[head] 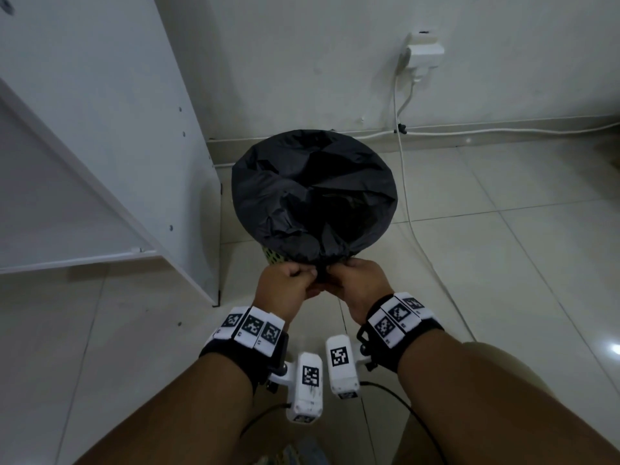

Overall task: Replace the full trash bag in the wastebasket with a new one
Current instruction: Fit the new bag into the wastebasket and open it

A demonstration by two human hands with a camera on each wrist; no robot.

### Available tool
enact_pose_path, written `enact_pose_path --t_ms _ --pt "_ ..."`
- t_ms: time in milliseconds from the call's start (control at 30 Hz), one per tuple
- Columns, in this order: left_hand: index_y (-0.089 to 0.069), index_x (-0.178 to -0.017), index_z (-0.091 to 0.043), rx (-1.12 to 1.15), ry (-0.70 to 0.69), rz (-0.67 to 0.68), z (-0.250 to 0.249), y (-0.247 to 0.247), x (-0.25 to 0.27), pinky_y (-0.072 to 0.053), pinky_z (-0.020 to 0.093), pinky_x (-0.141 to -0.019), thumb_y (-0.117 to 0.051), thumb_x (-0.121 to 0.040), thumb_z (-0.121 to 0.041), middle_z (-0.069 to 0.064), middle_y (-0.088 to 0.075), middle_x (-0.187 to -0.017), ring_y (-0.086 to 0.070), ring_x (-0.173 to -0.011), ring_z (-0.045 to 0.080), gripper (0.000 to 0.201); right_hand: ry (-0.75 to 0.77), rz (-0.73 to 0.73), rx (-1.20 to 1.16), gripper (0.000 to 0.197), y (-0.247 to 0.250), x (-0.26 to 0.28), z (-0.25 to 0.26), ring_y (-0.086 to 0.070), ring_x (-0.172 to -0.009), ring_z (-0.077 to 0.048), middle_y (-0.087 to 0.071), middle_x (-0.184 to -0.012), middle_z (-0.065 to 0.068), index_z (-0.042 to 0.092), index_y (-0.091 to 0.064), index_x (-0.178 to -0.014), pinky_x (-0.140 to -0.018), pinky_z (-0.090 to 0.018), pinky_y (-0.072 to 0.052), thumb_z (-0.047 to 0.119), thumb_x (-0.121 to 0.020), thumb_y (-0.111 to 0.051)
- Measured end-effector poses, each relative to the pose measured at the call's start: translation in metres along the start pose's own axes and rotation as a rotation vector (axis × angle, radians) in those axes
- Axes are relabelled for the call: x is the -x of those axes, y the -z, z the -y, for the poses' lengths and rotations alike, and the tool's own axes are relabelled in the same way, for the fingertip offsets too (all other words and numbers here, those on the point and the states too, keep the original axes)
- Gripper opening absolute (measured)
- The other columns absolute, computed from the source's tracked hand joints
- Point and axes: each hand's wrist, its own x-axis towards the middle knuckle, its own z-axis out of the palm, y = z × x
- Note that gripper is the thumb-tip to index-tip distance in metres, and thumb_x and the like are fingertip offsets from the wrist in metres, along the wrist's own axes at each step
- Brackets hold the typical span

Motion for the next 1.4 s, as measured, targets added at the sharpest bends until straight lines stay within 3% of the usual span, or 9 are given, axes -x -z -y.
enact_pose_path --t_ms 200,433,533,633,767,867,1033,1233,1400 --pt "-0.068 -0.111 0.003 0.116 0.024 0.023 -0.004 -0.001 0.004 -0.062 0.041 -0.080 -0.062 -0.095 -0.004 0.024 -0.074 -0.100 -0.075 -0.089 0.036 0.018 0.001 0.059 0.272 0.028 0.007 0.005 -0.003 -0.064 -0.088 -0.026 -0.071 -0.098 -0.027 -0.009 -0.069 -0.096 -0.076 -0.033 -0.050 0.014 -0.081 -0.063" --pt "-0.072 -0.099 0.002 0.084 0.049 -0.039 -0.005 0.000 0.004 -0.062 0.031 -0.068 -0.067 -0.093 -0.011 0.020 -0.077 -0.089 -0.076 -0.080 0.030 0.015 0.262 0.408 0.857 0.047 0.013 0.030 0.037 -0.057 -0.074 0.014 -0.067 -0.097 0.009 0.014 -0.068 -0.124 -0.067 -0.004 -0.039 -0.006 -0.089 -0.046" --pt "-0.075 -0.097 0.002 0.039 -0.015 -0.091 -0.002 0.004 0.003 -0.061 0.029 -0.066 -0.070 -0.090 -0.007 0.021 -0.076 -0.088 -0.076 -0.082 0.033 0.012 0.449 0.438 1.237 0.030 0.014 0.033 0.052 -0.062 -0.090 -0.007 -0.071 -0.106 0.001 0.016 -0.071 -0.117 -0.076 -0.019 -0.044 0.011 -0.092 -0.055" --pt "-0.079 -0.079 -0.011 -0.088 -0.089 -0.145 0.001 0.010 -0.002 -0.062 0.037 -0.069 -0.078 -0.082 -0.010 0.014 -0.077 -0.077 -0.075 -0.079 0.034 0.004 0.691 0.177 1.320 0.018 0.022 0.032 0.064 -0.064 -0.079 -0.011 -0.071 -0.086 0.006 0.021 -0.074 -0.089 -0.073 -0.029 -0.052 0.037 -0.082 -0.072" --pt "-0.080 -0.068 -0.019 -0.078 -0.093 -0.196 0.003 0.016 -0.002 -0.060 0.051 -0.084 -0.082 -0.068 -0.023 0.010 -0.077 -0.075 -0.075 -0.082 0.033 0.005 0.943 0.055 1.550 0.058 0.034 0.017 0.072 -0.056 -0.112 -0.026 -0.061 -0.118 -0.002 0.025 -0.066 -0.118 -0.091 -0.042 -0.048 0.060 -0.072 -0.063" --pt "-0.081 -0.077 -0.017 -0.043 -0.087 -0.234 0.004 0.018 -0.001 -0.060 0.044 -0.087 -0.080 -0.069 -0.022 0.006 -0.078 -0.080 -0.075 -0.090 0.027 0.009 0.877 0.171 1.675 0.057 0.034 0.002 0.068 -0.048 -0.131 -0.030 -0.064 -0.125 -0.001 0.027 -0.070 -0.117 -0.109 -0.050 -0.031 0.062 -0.082 -0.043" --pt "-0.080 -0.094 -0.008 0.108 -0.104 -0.266 0.002 0.021 0.004 -0.058 0.034 -0.089 -0.072 -0.085 -0.016 0.009 -0.078 -0.092 -0.073 -0.092 0.018 0.014 0.847 0.227 1.480 0.043 0.025 -0.008 0.051 -0.055 -0.115 -0.025 -0.070 -0.107 0.001 0.021 -0.072 -0.109 -0.119 -0.049 -0.013 0.048 -0.088 -0.046" --pt "-0.078 -0.087 -0.014 -0.005 -0.184 -0.364 0.005 0.027 0.003 -0.042 0.017 -0.056 -0.071 -0.088 -0.021 -0.005 -0.065 -0.067 -0.049 -0.061 0.006 0.010 0.895 0.188 1.411 0.051 0.016 -0.006 0.032 -0.056 -0.109 -0.019 -0.067 -0.094 0.005 0.023 -0.068 -0.098 -0.116 -0.039 -0.007 0.058 -0.086 -0.032" --pt "-0.075 -0.077 -0.015 -0.251 -0.368 -0.488 0.010 0.036 -0.009 -0.042 0.016 -0.065 -0.074 -0.083 -0.014 -0.004 -0.069 -0.076 -0.060 -0.069 0.009 0.006 0.916 0.125 1.337 0.048 0.008 0.000 0.020 -0.058 -0.108 -0.019 -0.068 -0.095 0.003 0.021 -0.068 -0.097 -0.116 -0.039 -0.011 0.056 -0.086 -0.038"
